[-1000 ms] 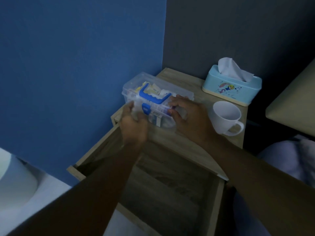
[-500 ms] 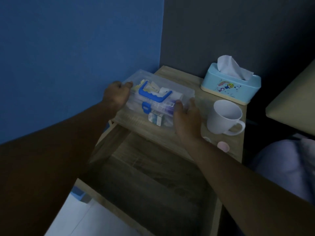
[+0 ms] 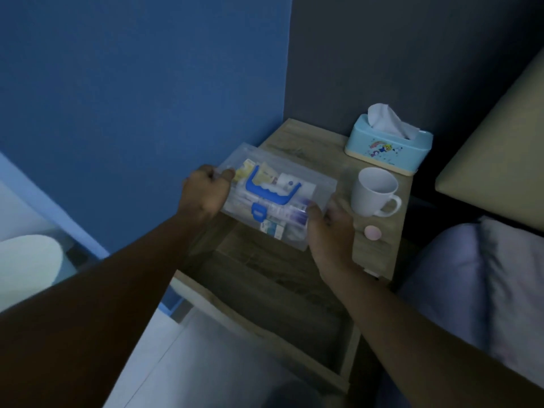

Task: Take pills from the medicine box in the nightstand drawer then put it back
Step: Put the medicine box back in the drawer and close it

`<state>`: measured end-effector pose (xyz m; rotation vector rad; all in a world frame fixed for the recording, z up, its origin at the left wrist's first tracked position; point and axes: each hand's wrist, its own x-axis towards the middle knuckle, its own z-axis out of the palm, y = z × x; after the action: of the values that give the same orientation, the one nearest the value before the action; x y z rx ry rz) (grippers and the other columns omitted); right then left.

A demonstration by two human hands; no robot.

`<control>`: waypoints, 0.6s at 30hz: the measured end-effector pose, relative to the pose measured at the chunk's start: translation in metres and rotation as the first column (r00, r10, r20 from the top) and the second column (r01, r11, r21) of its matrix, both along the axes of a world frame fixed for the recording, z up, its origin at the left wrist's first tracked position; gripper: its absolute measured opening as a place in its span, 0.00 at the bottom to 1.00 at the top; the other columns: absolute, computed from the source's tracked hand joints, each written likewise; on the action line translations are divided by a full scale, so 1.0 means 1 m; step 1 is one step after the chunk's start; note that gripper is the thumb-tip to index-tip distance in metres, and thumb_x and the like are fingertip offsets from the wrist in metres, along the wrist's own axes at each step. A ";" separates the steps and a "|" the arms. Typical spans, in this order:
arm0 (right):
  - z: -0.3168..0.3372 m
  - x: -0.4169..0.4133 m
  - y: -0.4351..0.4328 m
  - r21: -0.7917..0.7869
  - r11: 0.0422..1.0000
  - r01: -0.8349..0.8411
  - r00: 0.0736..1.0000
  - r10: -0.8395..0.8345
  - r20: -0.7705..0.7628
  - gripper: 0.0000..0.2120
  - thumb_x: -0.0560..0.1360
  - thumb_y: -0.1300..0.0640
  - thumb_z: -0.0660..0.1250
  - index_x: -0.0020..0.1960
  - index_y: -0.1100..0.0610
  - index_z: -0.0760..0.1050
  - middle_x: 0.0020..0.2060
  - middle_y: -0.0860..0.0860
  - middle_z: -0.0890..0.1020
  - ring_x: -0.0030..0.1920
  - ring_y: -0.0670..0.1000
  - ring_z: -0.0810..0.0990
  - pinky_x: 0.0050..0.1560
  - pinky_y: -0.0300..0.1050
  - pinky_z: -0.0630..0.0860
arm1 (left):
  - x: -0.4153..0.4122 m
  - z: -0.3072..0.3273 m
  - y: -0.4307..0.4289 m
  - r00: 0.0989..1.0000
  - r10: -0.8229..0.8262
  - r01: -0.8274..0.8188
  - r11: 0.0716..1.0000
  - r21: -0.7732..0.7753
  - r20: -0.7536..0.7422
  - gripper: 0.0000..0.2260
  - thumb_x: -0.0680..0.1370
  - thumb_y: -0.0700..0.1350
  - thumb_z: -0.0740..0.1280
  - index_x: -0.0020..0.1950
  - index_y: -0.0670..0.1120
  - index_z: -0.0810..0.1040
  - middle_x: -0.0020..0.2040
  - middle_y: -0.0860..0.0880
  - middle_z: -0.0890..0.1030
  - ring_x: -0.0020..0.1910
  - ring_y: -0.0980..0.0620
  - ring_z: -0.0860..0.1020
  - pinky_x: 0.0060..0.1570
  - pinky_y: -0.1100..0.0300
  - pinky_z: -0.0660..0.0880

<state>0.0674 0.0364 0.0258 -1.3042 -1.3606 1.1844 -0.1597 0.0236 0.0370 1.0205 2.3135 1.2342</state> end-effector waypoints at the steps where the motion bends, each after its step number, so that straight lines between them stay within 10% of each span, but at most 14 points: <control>1: 0.002 0.003 -0.010 0.002 1.000 -0.013 1.000 0.013 0.008 0.12 0.81 0.52 0.63 0.63 0.52 0.74 0.48 0.49 0.84 0.43 0.41 0.85 0.36 0.34 0.80 | 0.004 0.002 -0.012 0.999 0.007 -0.008 1.000 -0.010 -0.033 0.15 0.74 0.61 0.64 0.44 0.50 0.77 0.42 0.50 0.80 0.43 0.49 0.77 0.44 0.59 0.68; 6: -0.001 0.020 -0.057 0.007 1.000 -0.030 0.995 0.030 0.097 0.08 0.80 0.51 0.63 0.57 0.52 0.75 0.47 0.51 0.83 0.44 0.44 0.84 0.45 0.47 0.84 | 0.020 -0.001 -0.063 0.991 -0.081 0.073 0.994 -0.080 -0.103 0.18 0.78 0.57 0.63 0.54 0.43 0.79 0.52 0.40 0.82 0.52 0.41 0.79 0.54 0.51 0.75; 10: -0.011 0.030 -0.084 0.046 0.999 -0.021 0.984 0.012 0.180 0.16 0.80 0.51 0.63 0.65 0.57 0.73 0.50 0.49 0.83 0.49 0.44 0.84 0.43 0.38 0.81 | 0.033 -0.014 -0.092 0.977 -0.155 0.139 0.984 -0.109 -0.149 0.19 0.81 0.52 0.60 0.68 0.46 0.73 0.66 0.39 0.77 0.67 0.37 0.72 0.68 0.47 0.68; 18: -0.033 0.038 -0.121 0.052 0.998 -0.033 0.979 0.022 0.201 0.20 0.80 0.50 0.64 0.71 0.47 0.68 0.54 0.44 0.82 0.50 0.39 0.83 0.41 0.33 0.80 | 0.041 -0.047 -0.125 0.937 -0.350 0.346 0.927 -0.145 -0.003 0.28 0.74 0.70 0.59 0.65 0.52 0.71 0.57 0.51 0.79 0.56 0.51 0.78 0.52 0.52 0.78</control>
<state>0.1059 -0.0844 -0.0076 -1.3980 -1.5493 1.0481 -0.1192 -0.1016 -0.0105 1.3320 2.0849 0.9060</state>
